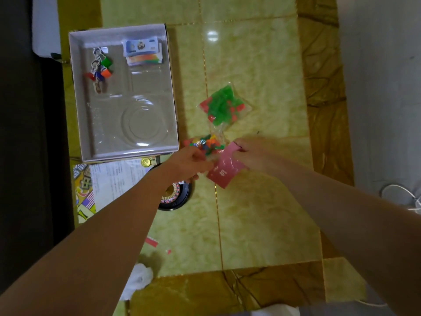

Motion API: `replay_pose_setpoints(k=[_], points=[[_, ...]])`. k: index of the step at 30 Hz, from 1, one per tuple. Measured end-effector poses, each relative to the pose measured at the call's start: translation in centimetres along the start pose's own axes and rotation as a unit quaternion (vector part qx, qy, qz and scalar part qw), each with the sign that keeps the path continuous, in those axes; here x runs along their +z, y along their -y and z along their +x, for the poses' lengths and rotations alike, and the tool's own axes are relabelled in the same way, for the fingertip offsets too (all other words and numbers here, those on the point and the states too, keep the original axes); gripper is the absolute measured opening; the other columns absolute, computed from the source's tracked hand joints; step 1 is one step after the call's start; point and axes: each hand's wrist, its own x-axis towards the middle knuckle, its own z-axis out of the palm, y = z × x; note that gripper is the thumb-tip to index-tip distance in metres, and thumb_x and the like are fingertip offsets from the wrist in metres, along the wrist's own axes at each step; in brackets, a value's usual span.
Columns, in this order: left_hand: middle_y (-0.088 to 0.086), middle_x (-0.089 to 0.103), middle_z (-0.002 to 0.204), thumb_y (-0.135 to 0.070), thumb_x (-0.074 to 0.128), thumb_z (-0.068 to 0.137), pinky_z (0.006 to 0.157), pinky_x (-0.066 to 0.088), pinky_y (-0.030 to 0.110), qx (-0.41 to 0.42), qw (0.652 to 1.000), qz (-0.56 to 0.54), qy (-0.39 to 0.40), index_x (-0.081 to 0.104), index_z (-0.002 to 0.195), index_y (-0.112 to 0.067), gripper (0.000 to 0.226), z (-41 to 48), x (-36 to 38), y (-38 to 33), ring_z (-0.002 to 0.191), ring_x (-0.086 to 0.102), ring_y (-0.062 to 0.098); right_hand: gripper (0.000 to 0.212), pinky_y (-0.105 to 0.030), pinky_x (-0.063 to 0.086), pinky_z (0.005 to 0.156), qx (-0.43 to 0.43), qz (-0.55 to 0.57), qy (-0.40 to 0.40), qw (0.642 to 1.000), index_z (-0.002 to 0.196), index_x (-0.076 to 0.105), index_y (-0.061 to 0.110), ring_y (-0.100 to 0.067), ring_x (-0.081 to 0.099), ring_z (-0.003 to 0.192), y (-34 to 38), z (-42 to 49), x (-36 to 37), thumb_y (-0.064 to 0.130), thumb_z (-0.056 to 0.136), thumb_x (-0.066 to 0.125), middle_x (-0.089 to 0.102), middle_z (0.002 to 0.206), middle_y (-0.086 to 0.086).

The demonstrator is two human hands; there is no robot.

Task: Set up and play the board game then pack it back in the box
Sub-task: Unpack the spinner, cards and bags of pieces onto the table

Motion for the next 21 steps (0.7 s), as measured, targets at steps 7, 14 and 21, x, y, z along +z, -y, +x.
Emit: replay_pose_setpoints(k=[7, 14, 21], points=[[0.002, 0.055, 0.100, -0.029, 0.063, 0.086, 0.073, 0.052, 0.037, 0.062, 0.932, 0.339, -0.112, 0.059, 0.122, -0.030, 0.036, -1.8, 2.1, 6.5, 0.088, 0.060, 0.025, 0.021, -0.019, 0.024, 0.051, -0.030, -0.154, 0.034, 0.987, 0.073, 0.046, 0.017, -0.017, 0.047, 0.080, -1.8, -0.1, 4.8, 0.003, 0.088, 0.050, 0.050, 0.077, 0.002], [0.006, 0.053, 0.116, -0.022, 0.054, 0.091, 0.072, 0.049, 0.035, 0.056, 0.925, 0.343, -0.150, 0.057, 0.125, -0.029, 0.035, -2.1, 2.5, 8.6, 0.099, 0.059, 0.029, 0.036, -0.031, 0.049, 0.080, -0.057, -0.262, -0.069, 0.961, 0.128, 0.058, 0.019, -0.027, 0.063, 0.099, 0.2, 2.0, 10.1, 0.018, 0.093, 0.052, 0.067, 0.115, -0.010], [0.000, 0.058, 0.106, -0.017, 0.055, 0.091, 0.076, 0.049, 0.034, 0.115, 0.939, 0.276, -0.173, 0.065, 0.110, -0.022, 0.022, -2.4, 1.0, 8.5, 0.093, 0.059, 0.022, 0.035, -0.033, 0.050, 0.079, -0.065, -0.217, -0.171, 0.959, 0.122, 0.061, 0.019, -0.027, 0.063, 0.099, -0.6, 0.4, 9.2, 0.017, 0.087, 0.065, 0.061, 0.118, -0.007]])
